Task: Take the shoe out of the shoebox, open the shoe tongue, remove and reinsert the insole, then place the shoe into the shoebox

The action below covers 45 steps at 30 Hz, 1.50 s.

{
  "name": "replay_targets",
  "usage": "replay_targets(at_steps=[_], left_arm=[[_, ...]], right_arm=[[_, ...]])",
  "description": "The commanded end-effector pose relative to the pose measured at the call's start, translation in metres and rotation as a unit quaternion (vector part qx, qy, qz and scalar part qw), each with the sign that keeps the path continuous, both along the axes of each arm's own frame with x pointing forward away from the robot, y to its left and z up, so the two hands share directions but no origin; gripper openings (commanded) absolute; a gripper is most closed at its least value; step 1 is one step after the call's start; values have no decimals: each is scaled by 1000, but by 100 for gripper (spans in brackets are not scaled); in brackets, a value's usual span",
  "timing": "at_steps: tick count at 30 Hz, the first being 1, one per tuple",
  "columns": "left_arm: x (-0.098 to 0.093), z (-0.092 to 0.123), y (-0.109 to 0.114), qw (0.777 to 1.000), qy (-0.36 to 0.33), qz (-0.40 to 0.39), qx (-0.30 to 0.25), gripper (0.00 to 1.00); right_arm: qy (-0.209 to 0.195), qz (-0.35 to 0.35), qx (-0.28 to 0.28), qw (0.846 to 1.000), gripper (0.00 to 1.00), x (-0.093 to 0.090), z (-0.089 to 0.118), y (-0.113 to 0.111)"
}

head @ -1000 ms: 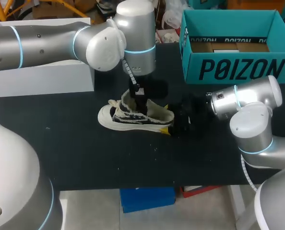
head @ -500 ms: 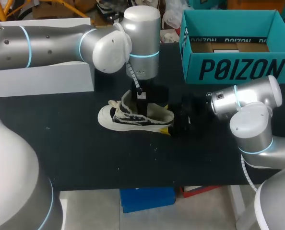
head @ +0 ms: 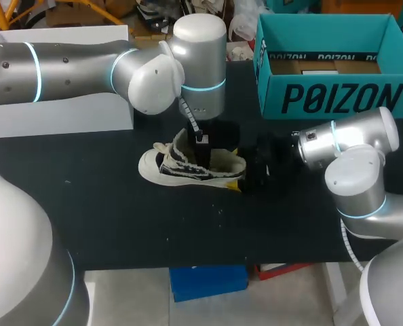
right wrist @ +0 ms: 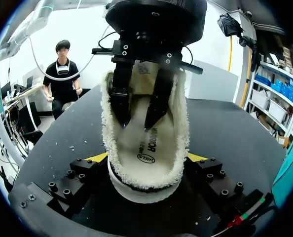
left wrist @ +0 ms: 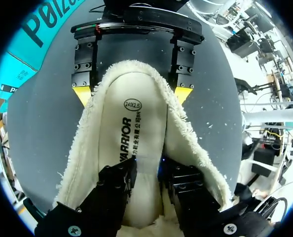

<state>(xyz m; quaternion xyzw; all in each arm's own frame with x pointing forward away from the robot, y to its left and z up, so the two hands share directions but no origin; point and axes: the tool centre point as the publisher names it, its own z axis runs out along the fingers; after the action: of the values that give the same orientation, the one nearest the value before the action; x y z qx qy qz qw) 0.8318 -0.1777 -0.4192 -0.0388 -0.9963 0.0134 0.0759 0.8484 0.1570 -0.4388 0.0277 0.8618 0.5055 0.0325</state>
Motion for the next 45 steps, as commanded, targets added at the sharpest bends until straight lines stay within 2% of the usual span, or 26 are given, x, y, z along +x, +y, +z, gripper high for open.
replay_targets(at_steps=[1,6,15,20,22,26,31,32,33,37,45], left_arm=[[-11,-11,7,999,-41,12,4,34],[-10,-20,15,996,-86,27,24,26],[0,-24,29,982,-177,38,58,25],[6,-23,35,972,-227,40,47,22],[8,-22,36,971,-233,45,41,24],[11,-20,38,968,-246,46,36,21],[13,-22,36,970,-240,39,29,17],[13,-22,35,971,-233,34,26,6],[13,-22,34,973,-228,29,24,0],[10,-20,31,978,-208,16,16,0],[3,4,26,988,-151,-4,-44,0]], right_arm=[[1,0,-1,1000,0,2,-2,2],[1,0,-1,1000,0,2,-2,2],[1,0,-1,1000,0,2,-2,2],[1,0,-1,1000,0,2,-2,2],[1,0,-1,1000,0,2,-2,2],[1,0,-1,1000,0,2,-2,2],[1,0,-1,1000,0,2,-2,2],[1,0,-1,1000,0,2,-2,2],[1,0,-1,1000,0,2,-2,2],[1,0,-1,1000,0,2,-2,2],[1,0,-1,1000,0,2,-2,2]])
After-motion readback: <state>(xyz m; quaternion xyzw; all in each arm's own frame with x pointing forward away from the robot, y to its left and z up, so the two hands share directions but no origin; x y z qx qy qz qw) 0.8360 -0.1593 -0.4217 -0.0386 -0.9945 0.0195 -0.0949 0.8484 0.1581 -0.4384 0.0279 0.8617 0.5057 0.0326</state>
